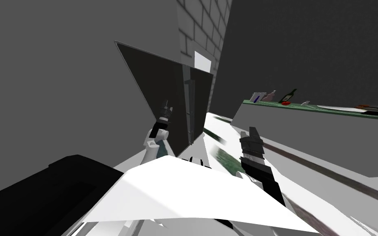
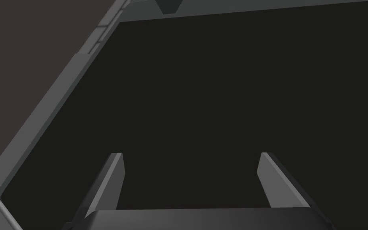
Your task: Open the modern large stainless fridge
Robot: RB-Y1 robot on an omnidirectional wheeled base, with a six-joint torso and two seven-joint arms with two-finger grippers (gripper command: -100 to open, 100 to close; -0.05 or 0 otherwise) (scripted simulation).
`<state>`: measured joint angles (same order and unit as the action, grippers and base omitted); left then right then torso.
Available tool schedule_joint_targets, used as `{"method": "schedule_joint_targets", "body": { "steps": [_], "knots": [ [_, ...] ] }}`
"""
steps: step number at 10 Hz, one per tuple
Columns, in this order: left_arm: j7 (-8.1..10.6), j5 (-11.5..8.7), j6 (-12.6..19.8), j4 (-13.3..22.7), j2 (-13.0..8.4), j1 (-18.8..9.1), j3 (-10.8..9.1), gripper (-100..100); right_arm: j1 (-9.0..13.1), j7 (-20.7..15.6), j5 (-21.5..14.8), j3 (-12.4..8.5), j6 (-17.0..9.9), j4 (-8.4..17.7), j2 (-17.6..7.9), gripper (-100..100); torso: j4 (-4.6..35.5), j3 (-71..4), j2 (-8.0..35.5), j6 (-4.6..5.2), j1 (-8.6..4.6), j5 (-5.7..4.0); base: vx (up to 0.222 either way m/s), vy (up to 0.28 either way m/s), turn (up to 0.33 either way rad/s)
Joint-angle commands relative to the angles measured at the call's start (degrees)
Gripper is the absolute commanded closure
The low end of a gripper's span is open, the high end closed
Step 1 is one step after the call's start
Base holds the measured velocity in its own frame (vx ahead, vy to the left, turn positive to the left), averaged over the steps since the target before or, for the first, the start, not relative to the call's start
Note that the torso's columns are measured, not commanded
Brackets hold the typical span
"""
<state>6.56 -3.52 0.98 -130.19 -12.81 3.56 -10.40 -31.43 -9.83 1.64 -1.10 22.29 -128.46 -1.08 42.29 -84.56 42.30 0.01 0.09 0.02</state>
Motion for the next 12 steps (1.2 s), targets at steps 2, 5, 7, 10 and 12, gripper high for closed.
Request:
{"method": "schedule_joint_targets", "body": {
  "steps": [2,5,7,10,12],
  "knots": [
    [1.00,0.23,5.55,0.56,-0.52,-3.52,-1.45,-100,0.00,0.00,0.00,0.00,0.00,0.00,0.00,0,-0.01,-0.03,-0.05,0.01,-0.12,-0.03,0.018,-0.044,0.022],
    [2.02,0.46,10.13,1.18,-0.92,-7.07,-2.86,-100,0.00,0.00,0.00,0.00,0.00,0.00,0.00,0,0.04,-0.21,-0.25,-0.04,0.09,-0.04,0.011,-0.051,0.052],
    [3.08,0.70,14.02,1.81,-1.21,-10.71,-4.25,-100,0.00,0.00,0.00,0.00,0.00,0.00,0.00,0,0.21,-0.32,-0.29,-0.08,0.19,-0.11,0.005,-0.057,0.074],
    [4.17,0.95,19.24,2.47,-1.42,-14.14,-5.62,-100,0.00,0.00,0.00,0.00,0.00,0.00,0.00,0,0.25,-0.48,-0.49,-0.09,0.22,-0.16,-0.001,-0.056,0.055],
    [5.27,1.21,22.54,3.14,-1.55,-16.34,-6.93,-100,0.00,0.00,0.00,0.00,0.00,0.00,0.00,0,0.13,-0.57,-0.64,0.05,0.37,-0.11,0.021,-0.033,0.038]
  ]
}}
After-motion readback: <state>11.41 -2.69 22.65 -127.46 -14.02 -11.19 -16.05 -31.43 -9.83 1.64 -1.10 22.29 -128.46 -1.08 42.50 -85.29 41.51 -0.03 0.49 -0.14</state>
